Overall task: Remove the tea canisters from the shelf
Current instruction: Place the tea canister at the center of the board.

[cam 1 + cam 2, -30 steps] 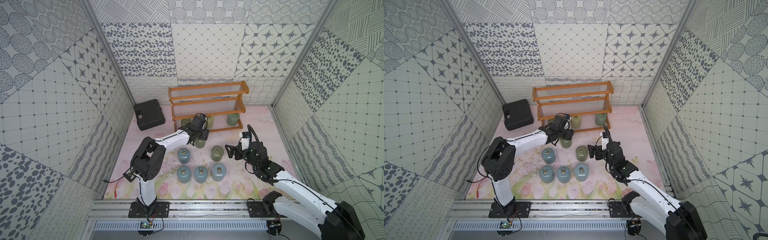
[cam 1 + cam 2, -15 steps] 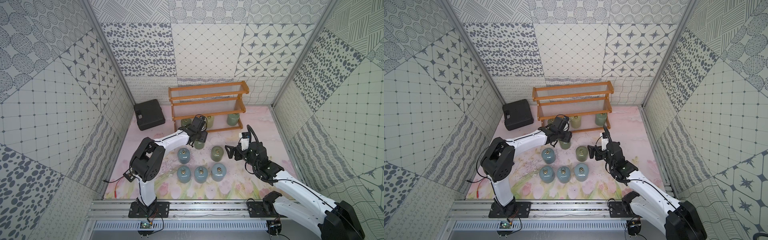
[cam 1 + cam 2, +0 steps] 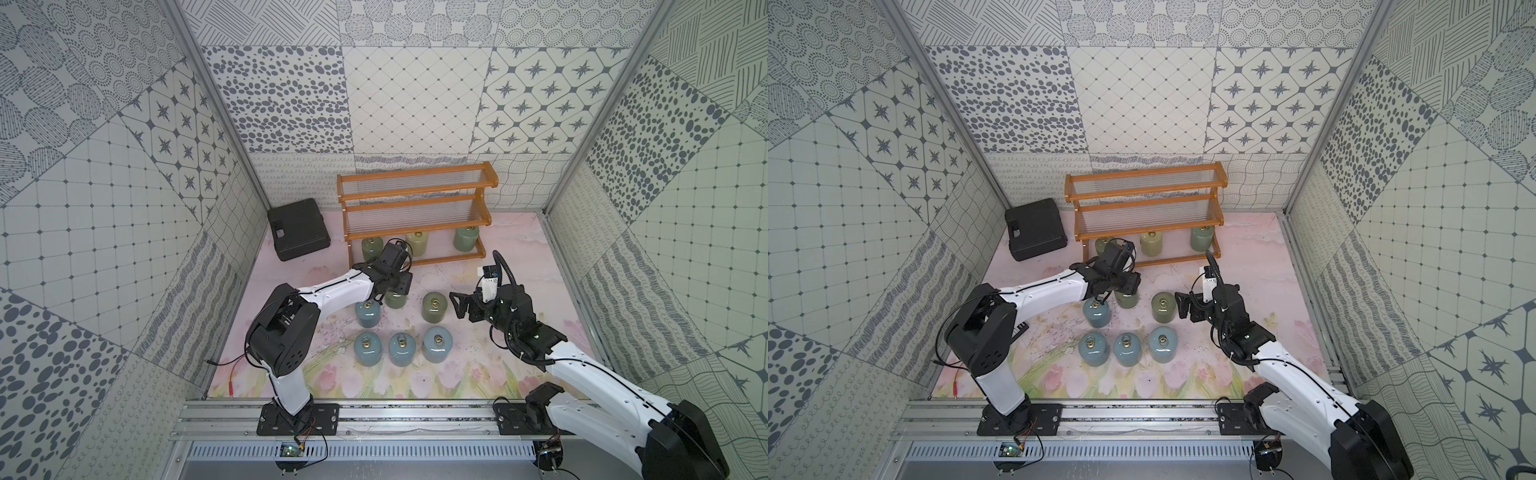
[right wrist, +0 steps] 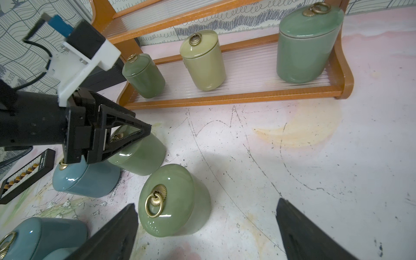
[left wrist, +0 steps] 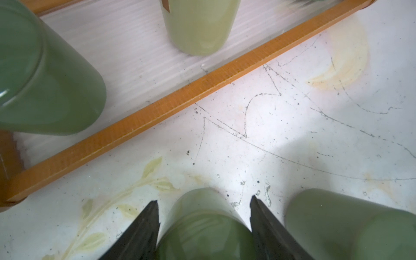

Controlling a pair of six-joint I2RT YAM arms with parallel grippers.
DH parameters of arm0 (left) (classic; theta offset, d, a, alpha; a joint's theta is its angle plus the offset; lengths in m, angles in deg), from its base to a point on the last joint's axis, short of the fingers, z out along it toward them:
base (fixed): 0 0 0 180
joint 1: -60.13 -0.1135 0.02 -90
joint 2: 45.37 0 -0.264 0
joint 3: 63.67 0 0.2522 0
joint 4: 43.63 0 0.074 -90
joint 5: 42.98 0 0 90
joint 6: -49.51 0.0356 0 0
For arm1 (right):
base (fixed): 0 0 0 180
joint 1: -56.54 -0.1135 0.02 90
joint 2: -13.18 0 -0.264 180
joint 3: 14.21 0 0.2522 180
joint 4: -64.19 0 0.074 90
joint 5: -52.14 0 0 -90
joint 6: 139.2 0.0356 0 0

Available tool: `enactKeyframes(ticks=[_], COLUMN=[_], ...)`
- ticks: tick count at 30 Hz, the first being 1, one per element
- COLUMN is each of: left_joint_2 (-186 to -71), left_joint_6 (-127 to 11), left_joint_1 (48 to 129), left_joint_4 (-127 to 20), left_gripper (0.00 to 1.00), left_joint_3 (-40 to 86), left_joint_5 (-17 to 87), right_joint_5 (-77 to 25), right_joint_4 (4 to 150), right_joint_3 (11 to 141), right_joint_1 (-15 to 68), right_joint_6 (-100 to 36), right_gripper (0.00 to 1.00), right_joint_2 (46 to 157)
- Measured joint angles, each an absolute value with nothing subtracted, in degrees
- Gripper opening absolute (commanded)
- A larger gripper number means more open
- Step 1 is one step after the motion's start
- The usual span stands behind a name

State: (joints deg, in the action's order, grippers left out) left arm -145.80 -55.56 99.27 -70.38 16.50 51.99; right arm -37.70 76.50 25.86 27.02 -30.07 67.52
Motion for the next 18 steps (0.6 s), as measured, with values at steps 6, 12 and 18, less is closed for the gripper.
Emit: enactKeyframes(ticks=[6,12,18], left_joint_2=[-143.5,-142.3,-141.7], left_joint_6=[-57.3,-58.9,-60.4], left_joint_1=[100.6,101.8,102.5], left_joint_4=[-70.4,-70.4,-70.3], left_gripper=[0.67,0.67,0.68], left_joint_3=[13.9,12.4,11.5], left_joint_5=[52.0,51.8,51.9], right_joint_5=[-37.2,-37.0,-36.8], right_joint_4=[76.5,76.5,76.5], right_joint_3=[25.8,25.8,25.7], right_joint_1=[27.0,27.0,27.0], right_joint_6=[-30.0,-30.0,-29.7], right_gripper=[1.0,1.0,1.0], right_joint_2=[67.5,67.5,67.4])
